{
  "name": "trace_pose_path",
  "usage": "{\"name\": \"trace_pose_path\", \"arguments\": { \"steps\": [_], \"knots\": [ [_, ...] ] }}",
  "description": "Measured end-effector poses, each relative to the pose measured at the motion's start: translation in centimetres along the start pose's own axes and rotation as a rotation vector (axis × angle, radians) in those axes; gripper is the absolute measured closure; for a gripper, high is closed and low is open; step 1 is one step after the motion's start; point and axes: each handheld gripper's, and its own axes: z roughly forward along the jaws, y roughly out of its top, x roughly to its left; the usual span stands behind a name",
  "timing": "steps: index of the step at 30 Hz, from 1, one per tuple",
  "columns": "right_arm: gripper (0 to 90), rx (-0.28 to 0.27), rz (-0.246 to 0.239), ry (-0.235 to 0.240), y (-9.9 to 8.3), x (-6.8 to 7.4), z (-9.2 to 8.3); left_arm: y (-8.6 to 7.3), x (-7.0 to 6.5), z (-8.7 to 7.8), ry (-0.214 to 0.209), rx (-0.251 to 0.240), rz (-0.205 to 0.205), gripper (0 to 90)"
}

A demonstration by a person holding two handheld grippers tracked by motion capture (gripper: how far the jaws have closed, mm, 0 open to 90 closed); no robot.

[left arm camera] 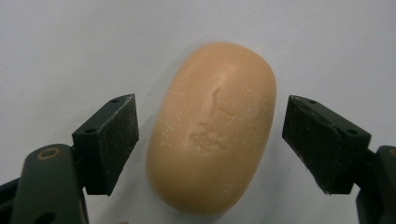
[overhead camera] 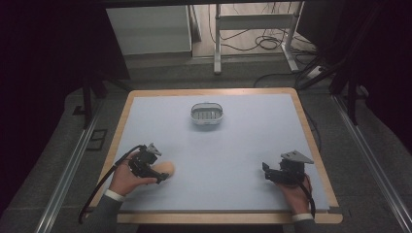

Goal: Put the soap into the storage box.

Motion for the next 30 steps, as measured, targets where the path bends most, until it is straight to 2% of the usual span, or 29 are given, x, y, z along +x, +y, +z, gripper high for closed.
{"name": "trace_pose_path", "arguments": {
  "steps": [16, 23, 30],
  "knots": [
    [10.2, 0.004, -0.003, -0.001, 0.0, 0.0, 0.0, -0.4, -0.2, 0.9, 0.02, 0.029, 0.012, 25.7],
    [10.2, 0.005, -0.003, -0.004, 0.0, 0.0, 0.0, -0.4, -0.2, 1.0, 0.016, 0.035, 0.025, 26.4],
    [10.2, 0.009, -0.005, -0.006, 0.0, 0.1, 0.0, -0.3, 0.0, 1.2, 0.006, 0.039, 0.014, 24.5]
  ]
}}
